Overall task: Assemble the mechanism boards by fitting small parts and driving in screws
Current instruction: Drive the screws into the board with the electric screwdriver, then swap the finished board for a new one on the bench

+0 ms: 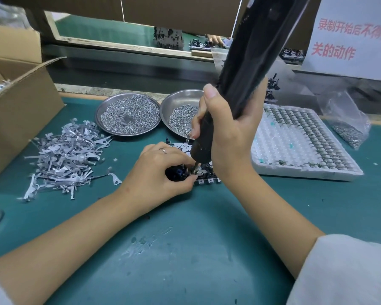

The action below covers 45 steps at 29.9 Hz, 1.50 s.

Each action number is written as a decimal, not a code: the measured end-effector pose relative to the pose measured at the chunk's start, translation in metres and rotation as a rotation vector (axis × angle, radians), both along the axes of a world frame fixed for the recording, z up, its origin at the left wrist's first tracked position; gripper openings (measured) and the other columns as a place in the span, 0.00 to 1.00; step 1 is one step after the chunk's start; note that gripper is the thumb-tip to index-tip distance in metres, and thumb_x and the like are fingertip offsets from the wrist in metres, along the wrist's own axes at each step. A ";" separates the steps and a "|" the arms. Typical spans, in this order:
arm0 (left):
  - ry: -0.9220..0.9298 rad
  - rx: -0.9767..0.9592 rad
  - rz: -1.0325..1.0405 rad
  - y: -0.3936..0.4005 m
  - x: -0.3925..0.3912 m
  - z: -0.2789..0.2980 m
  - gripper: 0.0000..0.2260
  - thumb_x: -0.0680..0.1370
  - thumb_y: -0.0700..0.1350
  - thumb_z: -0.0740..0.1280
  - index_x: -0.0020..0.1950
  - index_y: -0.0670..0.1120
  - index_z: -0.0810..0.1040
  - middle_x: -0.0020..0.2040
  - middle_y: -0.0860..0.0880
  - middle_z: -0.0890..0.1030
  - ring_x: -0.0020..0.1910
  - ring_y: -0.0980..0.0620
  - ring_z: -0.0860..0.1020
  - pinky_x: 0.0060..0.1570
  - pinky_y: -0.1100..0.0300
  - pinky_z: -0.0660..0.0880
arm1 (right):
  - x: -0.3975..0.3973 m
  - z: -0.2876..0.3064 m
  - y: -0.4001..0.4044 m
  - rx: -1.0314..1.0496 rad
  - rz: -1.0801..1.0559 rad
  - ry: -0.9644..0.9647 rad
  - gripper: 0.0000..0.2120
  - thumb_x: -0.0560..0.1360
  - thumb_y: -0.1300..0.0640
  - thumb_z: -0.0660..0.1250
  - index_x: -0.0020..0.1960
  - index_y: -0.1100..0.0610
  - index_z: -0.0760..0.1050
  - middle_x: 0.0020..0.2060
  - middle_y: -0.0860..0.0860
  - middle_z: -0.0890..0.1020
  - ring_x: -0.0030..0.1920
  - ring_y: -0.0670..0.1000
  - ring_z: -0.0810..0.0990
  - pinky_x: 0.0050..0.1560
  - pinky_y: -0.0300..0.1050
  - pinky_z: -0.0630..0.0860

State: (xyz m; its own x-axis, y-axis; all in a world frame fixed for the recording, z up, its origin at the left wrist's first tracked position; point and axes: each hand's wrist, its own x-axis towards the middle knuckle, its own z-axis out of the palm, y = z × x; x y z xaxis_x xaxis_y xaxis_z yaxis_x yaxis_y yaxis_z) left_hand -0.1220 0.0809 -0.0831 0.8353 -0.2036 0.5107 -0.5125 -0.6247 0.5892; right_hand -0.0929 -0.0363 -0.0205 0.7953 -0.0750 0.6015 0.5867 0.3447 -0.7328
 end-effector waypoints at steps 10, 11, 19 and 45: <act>0.031 -0.008 0.005 0.000 -0.001 0.000 0.10 0.65 0.48 0.72 0.43 0.45 0.84 0.40 0.59 0.78 0.45 0.55 0.73 0.53 0.53 0.69 | 0.000 -0.002 0.000 -0.010 0.005 -0.006 0.11 0.74 0.66 0.63 0.50 0.56 0.62 0.26 0.56 0.68 0.19 0.55 0.67 0.23 0.42 0.66; 0.034 -0.008 0.005 0.000 0.000 0.000 0.10 0.65 0.48 0.72 0.43 0.45 0.84 0.40 0.59 0.77 0.45 0.55 0.73 0.54 0.53 0.69 | 0.001 -0.003 0.000 -0.009 0.006 -0.006 0.11 0.74 0.66 0.63 0.50 0.56 0.62 0.25 0.55 0.68 0.19 0.55 0.67 0.24 0.41 0.66; 0.044 -0.006 0.003 0.000 -0.002 0.002 0.10 0.65 0.47 0.72 0.46 0.49 0.85 0.41 0.60 0.80 0.46 0.54 0.76 0.56 0.53 0.69 | 0.003 0.002 -0.009 0.014 0.000 -0.051 0.12 0.73 0.62 0.65 0.50 0.54 0.63 0.27 0.54 0.69 0.19 0.52 0.69 0.23 0.40 0.67; 0.070 -0.360 0.200 0.008 0.002 0.009 0.08 0.78 0.40 0.67 0.52 0.52 0.80 0.43 0.55 0.81 0.42 0.61 0.77 0.44 0.74 0.69 | -0.019 -0.044 -0.030 -0.578 -0.497 -0.206 0.08 0.75 0.60 0.60 0.50 0.60 0.76 0.41 0.49 0.77 0.41 0.46 0.75 0.44 0.41 0.72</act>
State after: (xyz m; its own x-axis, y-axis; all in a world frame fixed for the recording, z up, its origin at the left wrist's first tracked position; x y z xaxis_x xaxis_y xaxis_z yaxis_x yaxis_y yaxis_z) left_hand -0.1200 0.0884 -0.0742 0.8757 0.1471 0.4598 -0.3526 -0.4558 0.8173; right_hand -0.1123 -0.0659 -0.0647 0.6190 -0.0232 0.7850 0.7155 -0.3956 -0.5759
